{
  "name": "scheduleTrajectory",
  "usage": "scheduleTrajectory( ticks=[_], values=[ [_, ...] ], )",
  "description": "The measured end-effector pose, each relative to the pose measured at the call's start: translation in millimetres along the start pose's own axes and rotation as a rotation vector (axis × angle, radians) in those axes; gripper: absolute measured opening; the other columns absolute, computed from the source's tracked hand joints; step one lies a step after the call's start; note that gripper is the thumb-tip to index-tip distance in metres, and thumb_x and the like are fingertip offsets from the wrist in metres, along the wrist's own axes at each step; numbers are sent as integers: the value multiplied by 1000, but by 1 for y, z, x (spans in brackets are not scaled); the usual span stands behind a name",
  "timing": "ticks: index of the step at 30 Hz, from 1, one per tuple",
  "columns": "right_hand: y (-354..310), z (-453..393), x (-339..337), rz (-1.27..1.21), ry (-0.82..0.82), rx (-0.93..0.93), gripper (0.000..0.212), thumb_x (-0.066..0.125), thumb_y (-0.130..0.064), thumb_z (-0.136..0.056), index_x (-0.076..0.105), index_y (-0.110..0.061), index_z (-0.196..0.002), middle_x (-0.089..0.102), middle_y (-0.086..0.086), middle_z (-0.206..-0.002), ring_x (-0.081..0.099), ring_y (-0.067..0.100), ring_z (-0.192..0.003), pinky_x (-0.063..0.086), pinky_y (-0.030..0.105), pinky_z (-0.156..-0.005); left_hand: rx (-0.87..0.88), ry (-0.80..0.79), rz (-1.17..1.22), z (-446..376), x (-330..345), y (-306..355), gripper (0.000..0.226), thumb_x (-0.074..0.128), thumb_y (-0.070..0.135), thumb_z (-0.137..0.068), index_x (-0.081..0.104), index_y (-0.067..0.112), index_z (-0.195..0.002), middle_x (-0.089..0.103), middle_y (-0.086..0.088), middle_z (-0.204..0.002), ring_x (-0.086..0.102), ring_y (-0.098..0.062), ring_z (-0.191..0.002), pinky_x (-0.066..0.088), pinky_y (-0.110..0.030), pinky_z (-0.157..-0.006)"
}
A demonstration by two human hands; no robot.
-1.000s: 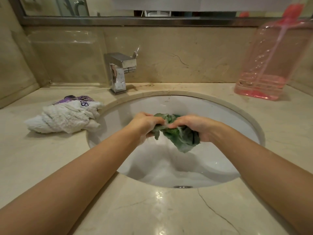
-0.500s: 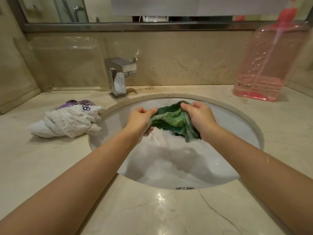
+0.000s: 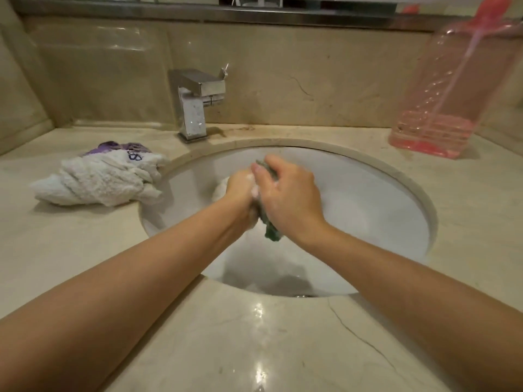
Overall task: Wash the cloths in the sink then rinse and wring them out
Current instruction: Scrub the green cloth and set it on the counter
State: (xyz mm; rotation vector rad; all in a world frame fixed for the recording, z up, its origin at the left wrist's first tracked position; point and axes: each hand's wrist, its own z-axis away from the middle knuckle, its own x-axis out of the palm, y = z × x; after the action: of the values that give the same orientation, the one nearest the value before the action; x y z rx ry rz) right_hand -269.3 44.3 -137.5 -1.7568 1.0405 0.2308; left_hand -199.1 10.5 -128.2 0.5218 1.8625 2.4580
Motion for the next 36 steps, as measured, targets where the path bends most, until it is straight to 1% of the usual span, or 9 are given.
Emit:
scheduleTrajectory(
  ticks=[7,11,14,15,17,20,24,30,36],
  values=[
    [8,5,1,-41,-41,8,36,42,-31,-101,41,-21,-66,50,-2,-65,48,23,-69,35,38,-61,-5,62,22,1,-2,-3,29,41,6,-99,60,5,-77,62,-3,-53,61,-12,-49,47,-19,-44],
    [28,-23,-1,122,-161,226,34,36,-34,-102,47,-20,-73,60,6,-87,57,32,-94,41,36,-72,-115,-51,13,11,4,-4,40,35,30,-103,63,3,-111,70,-15,-102,67,-25,-91,53,-33,-67],
    [42,-28,-7,88,-212,275,34,40,-32,-101,45,-21,-70,60,7,-89,57,32,-97,43,36,-77,-92,-113,-6,13,8,5,44,44,43,-99,61,7,-119,68,-25,-104,66,-36,-99,52,-36,-85],
    [45,-28,-9,37,-241,276,32,43,-31,-101,49,-22,-70,61,5,-87,59,31,-96,45,36,-79,-50,-111,-2,12,5,8,48,49,45,-96,59,6,-124,45,-29,-130,64,-37,-102,50,-36,-92],
    [46,-28,-18,-132,-336,323,26,48,-25,-100,61,-20,-78,64,6,-86,63,28,-92,49,34,-79,90,-115,-9,6,-3,13,35,58,42,-91,64,11,-106,58,-1,-67,69,-26,-80,54,-28,-77],
    [44,-28,-31,-499,-468,480,31,39,-11,-98,66,-12,-83,67,10,-85,64,24,-78,53,32,-75,280,-97,-83,-3,-15,15,18,69,22,-84,57,13,-93,56,-2,-81,56,-13,-74,46,-19,-56],
    [40,-29,-38,-839,-575,539,37,30,-17,-93,64,-5,-101,69,14,-89,67,24,-72,54,26,-64,296,-99,19,-11,-21,18,31,71,4,-80,55,16,-104,59,-9,-105,60,-19,-92,53,-26,-68],
    [41,-27,-37,-784,-202,328,21,54,-22,-97,67,-6,-97,71,13,-89,69,21,-75,58,31,-66,112,-272,-121,-16,-21,10,59,66,-6,-80,46,8,-133,59,-16,-122,65,-27,-100,59,-27,-69],
    [47,-30,-29,-326,123,214,41,44,-31,-102,57,7,-93,60,26,-86,53,32,-75,45,41,-71,-59,-175,-330,-23,-27,6,34,51,-17,-83,63,-8,-113,67,-22,-108,66,-27,-90,59,-26,-69]
  ],
)
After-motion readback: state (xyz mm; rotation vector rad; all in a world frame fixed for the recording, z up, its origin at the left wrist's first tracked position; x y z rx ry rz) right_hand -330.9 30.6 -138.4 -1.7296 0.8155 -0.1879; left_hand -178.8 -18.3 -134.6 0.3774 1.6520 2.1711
